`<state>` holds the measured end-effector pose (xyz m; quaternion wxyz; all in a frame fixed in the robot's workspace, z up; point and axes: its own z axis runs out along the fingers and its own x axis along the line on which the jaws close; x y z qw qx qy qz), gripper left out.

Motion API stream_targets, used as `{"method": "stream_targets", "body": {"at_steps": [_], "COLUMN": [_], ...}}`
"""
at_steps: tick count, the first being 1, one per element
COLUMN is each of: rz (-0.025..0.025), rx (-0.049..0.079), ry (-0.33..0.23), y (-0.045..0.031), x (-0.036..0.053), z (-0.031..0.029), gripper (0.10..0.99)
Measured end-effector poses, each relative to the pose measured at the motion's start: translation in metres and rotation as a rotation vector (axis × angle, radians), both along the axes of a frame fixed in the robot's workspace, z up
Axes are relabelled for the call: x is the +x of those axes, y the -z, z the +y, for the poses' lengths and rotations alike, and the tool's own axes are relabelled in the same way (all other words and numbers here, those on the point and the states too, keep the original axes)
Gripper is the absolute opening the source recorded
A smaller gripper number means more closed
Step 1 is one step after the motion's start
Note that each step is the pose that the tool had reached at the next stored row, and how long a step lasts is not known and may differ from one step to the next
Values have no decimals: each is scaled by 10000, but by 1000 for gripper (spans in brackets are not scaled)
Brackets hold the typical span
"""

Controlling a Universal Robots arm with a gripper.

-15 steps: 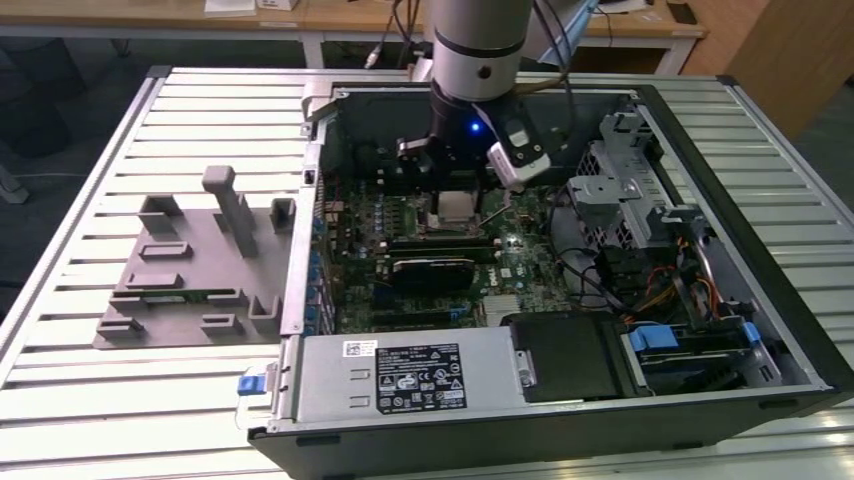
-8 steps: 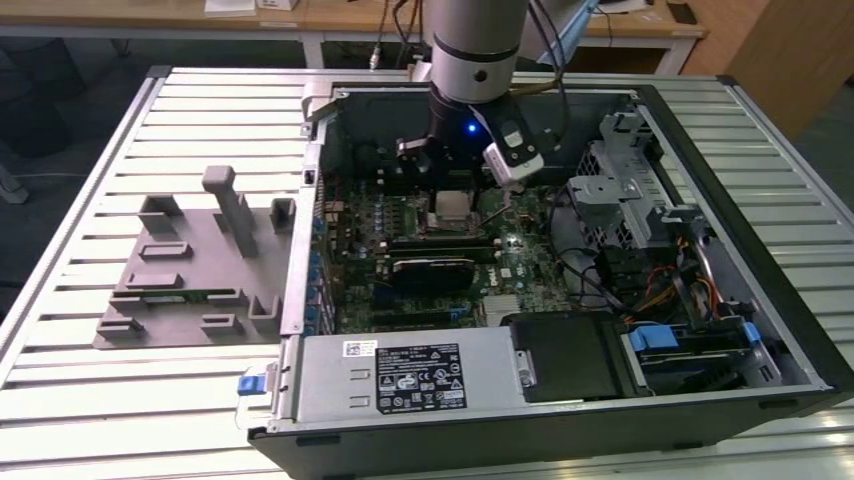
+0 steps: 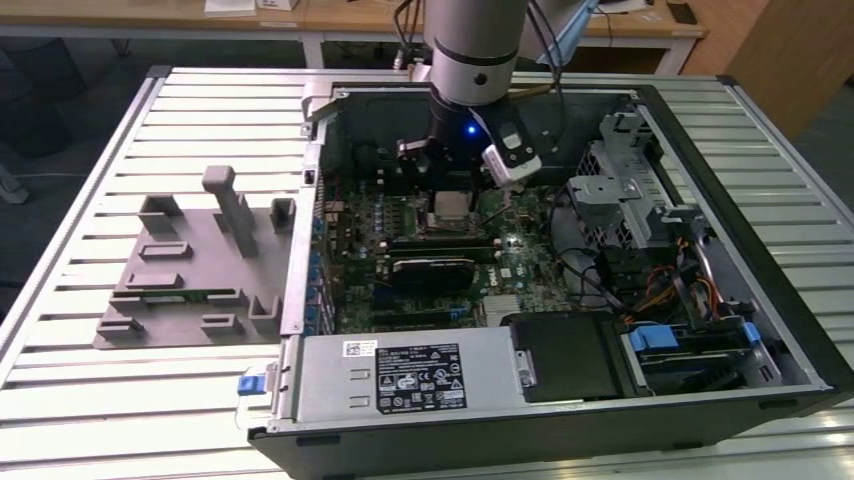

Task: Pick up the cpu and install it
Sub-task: 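Pick up the cpu and move it towards the insertion slot, then place the cpu into insertion slot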

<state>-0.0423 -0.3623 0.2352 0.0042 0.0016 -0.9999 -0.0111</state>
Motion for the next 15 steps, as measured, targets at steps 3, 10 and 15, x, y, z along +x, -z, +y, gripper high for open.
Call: {"method": "stream_targets", "body": {"at_steps": [3, 10, 15], "rz": [0, 0, 0], "rx": [-1, -2, -1], "ry": [-2, -3, -3], "y": [13, 55, 59], "x": [32, 44, 43], "z": [22, 63, 66], "gripper": [545, 545, 545]}}
